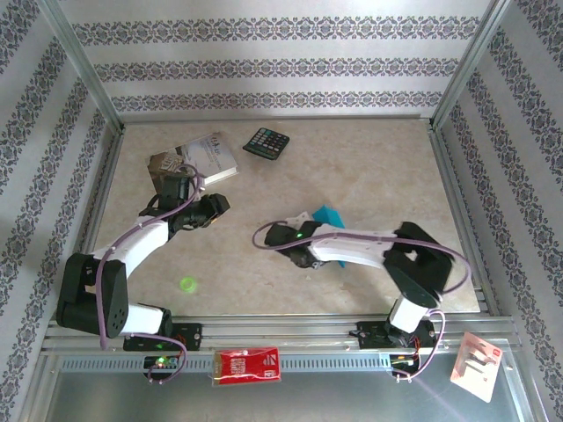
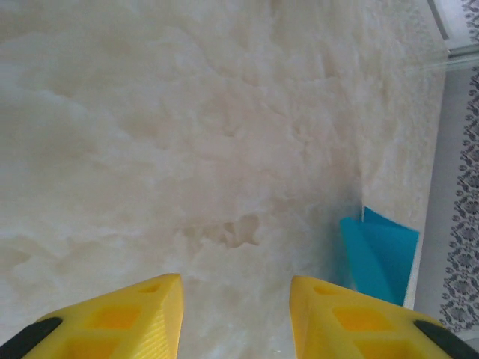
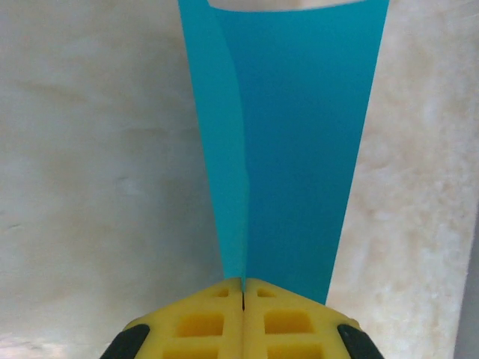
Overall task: Fold a paper plane with a square sheet of paper (pick it up from the middle)
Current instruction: Turn over the paper at the center of the table, then rotate the paper at the center of the table.
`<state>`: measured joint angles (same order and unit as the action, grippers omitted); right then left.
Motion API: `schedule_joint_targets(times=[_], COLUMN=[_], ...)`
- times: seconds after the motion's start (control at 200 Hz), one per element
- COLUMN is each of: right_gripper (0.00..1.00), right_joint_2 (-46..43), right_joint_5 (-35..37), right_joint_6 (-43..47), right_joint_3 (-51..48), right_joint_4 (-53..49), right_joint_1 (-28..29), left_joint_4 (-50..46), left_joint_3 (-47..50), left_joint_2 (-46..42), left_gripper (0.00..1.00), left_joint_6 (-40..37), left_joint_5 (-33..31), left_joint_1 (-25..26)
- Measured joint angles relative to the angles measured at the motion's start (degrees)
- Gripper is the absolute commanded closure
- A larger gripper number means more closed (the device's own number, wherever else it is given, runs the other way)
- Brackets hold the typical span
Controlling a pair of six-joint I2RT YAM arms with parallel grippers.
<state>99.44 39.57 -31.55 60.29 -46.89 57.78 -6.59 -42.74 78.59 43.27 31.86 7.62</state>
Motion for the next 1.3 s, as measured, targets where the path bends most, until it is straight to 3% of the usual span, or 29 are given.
schedule_joint_targets(times=[0.175, 0.31, 0.4, 0.505, 0.655, 0.739, 0.819, 1.049, 1.299], right_gripper=[0.81, 0.74, 0.70, 0.68, 0.79, 0.86, 0.90, 0.97, 0.97], right_joint_2=[7.98, 8.28, 4.09, -7.15, -22.32, -23.87, -22.84, -18.10, -15.61], right_joint_5=[-4.44, -8.81, -12.39, -19.06, -32.98, -40.28, -45.22, -51.58, -48.85], right_joint_6=[-3.56, -4.13, -3.89, -2.71, -1.14, -0.70, -0.61, -5.77, -17.59], right_joint_3=[5.05, 8.39, 8.20, 3.74, -8.09, -14.43, -19.08, -26.47, -28.76], right_joint_4=[2.10, 3.74, 5.49, 9.11, 17.53, 21.79, 24.79, 36.11, 47.56], right_joint_1=[2.67, 2.64, 2.38, 0.22, -11.02, -18.53, -21.94, -22.27, -16.72], left_joint_4=[-0.57, -0.57, -0.55, -0.22, 2.89, 5.77, 7.91, 11.47, 12.35], left_joint_3=[0.09, 0.33, 1.49, 3.58, 5.57, 4.72, 2.97, 0.24, -0.63], left_joint_2=[0.02, 0.00, -0.35, -1.40, -0.68, 2.73, 7.41, 14.91, 15.41], left_gripper=[0.58, 0.58, 0.59, 0.60, 0.65, 0.71, 0.76, 0.83, 0.82], left_joint_6=[-0.87, -0.85, -0.50, 1.40, 5.86, 8.09, 9.75, 12.46, 12.79], left_joint_5=[0.13, 1.73, 2.38, 2.43, 2.25, 2.36, 2.95, 5.14, 6.84], left_joint_1=[-1.05, -0.98, -0.33, 3.52, 14.08, 20.09, 23.56, 24.65, 25.81])
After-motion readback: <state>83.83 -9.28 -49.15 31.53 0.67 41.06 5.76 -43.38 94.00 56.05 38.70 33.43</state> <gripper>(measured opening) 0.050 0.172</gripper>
